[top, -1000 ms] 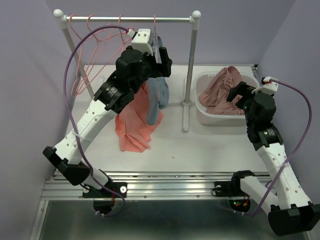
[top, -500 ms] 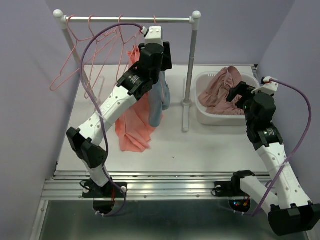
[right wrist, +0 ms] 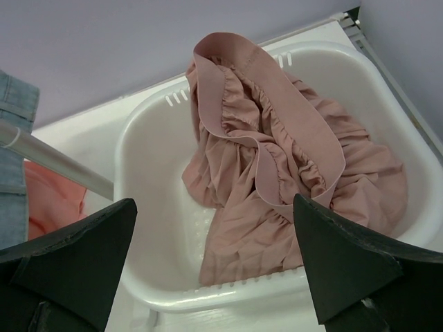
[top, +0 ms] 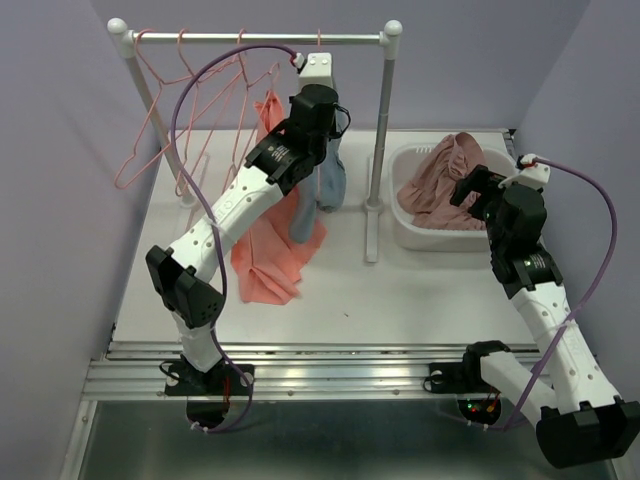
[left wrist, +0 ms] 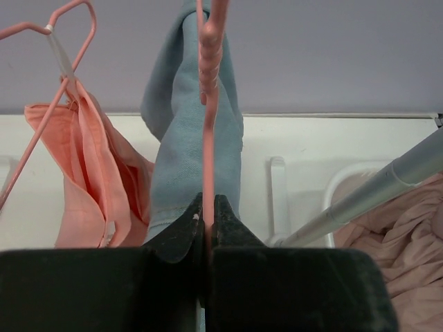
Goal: Remove the skirt from the hanger
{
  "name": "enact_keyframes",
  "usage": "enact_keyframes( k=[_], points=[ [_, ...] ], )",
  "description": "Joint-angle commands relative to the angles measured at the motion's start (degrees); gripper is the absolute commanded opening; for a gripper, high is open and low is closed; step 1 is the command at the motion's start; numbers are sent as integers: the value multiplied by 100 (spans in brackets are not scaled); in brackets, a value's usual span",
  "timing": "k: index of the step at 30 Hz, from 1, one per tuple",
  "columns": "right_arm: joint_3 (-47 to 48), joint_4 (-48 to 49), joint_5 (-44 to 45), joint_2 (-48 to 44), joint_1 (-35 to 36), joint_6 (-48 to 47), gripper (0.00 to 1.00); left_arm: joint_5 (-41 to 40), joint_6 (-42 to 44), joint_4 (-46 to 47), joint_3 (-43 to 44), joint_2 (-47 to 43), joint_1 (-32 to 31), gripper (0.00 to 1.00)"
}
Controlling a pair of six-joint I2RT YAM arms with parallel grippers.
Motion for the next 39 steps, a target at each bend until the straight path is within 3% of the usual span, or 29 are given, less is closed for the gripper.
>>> enact_keyframes(
  k=[1,19,24,35,39],
  points=[
    [-25,149,-141,-38,-8,-42,100,-18,387,666,523,-465,-69,0],
    [-51,211,-317,23,-8,-113,100,-404,959,1151,322,-1089,-552,0],
    [-42,202,-465,-3,-8,-279,100,-614,688,1291,-528,-1484,-842,0],
    [-306,878,-2952,-108,-8,-772,100,-888,-113,1774,-3078,-3154,-1537,0],
    [-333,1151,-4419,-232,141,-868,100,-765,-437,1766,-3772,-3497,-1616,0]
  ],
)
